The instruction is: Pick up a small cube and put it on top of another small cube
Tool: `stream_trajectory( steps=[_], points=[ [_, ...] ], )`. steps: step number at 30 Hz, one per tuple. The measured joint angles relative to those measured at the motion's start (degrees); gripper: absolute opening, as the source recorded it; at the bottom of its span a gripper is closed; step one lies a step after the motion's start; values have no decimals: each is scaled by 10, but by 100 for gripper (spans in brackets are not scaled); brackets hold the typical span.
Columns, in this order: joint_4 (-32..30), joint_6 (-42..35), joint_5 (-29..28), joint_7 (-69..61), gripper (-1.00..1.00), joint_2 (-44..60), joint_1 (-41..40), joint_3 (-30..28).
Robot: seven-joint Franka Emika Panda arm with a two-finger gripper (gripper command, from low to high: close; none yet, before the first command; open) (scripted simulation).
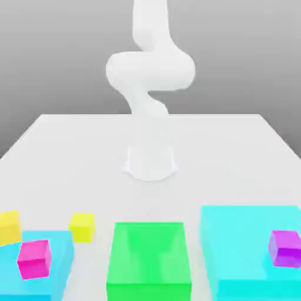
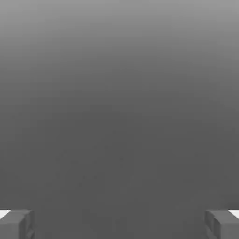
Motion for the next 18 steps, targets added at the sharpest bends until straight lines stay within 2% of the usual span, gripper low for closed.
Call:
stream_trajectory(
  steps=[12,18],
  points=[
    [-180,176,-38,-103,0,244,-55,-109],
    [-277,275,-8,-196,0,386,-88,-165]
  ],
)
